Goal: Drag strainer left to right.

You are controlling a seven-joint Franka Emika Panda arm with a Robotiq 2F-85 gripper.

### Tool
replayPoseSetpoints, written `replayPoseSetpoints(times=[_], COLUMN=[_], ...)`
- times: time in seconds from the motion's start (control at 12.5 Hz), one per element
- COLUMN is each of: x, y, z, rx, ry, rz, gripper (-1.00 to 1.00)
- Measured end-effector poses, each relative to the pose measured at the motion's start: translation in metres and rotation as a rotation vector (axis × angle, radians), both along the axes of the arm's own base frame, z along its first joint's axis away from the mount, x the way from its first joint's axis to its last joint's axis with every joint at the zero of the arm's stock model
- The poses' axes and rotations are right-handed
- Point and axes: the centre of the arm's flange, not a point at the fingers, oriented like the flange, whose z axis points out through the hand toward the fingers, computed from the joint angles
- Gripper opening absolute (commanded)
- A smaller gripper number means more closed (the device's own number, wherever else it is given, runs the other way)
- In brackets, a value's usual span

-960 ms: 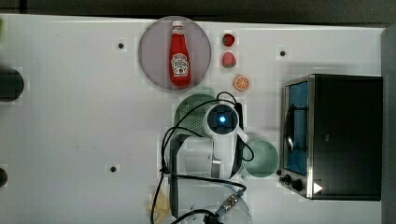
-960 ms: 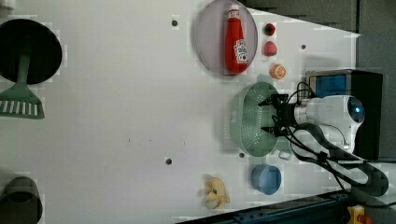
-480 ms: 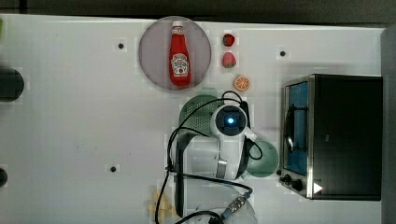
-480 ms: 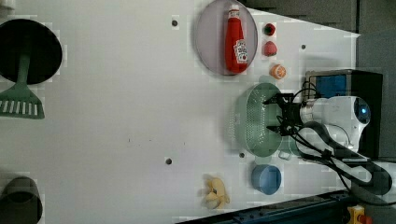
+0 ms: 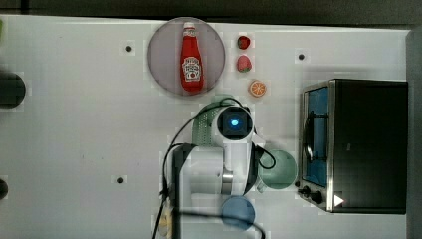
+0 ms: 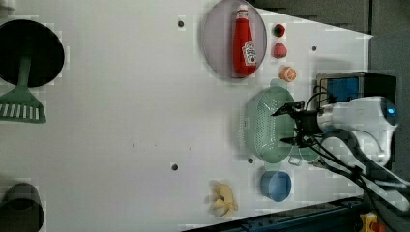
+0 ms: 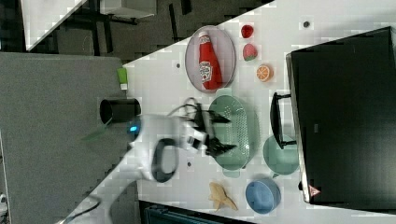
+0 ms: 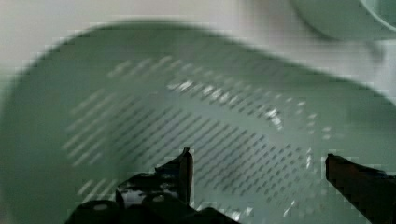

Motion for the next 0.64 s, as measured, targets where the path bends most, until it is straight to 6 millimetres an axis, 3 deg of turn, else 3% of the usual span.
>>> replayPoseSetpoints(times=[0.16,0.32,0.48,0.64], x=[0.010,0.002,-0.017,-0.046], y=[0.026,0.060,0.080,0.083], z=[0.073,0.157,0.229,0.288], rx=[0.009,0.006,-0.012,-0.013], ry=[-0.103,-0.202,-0.268,-0.308], rz=[0.151,0.345,0.470,0.501], gripper=[1.00,1.00,1.00,1.00])
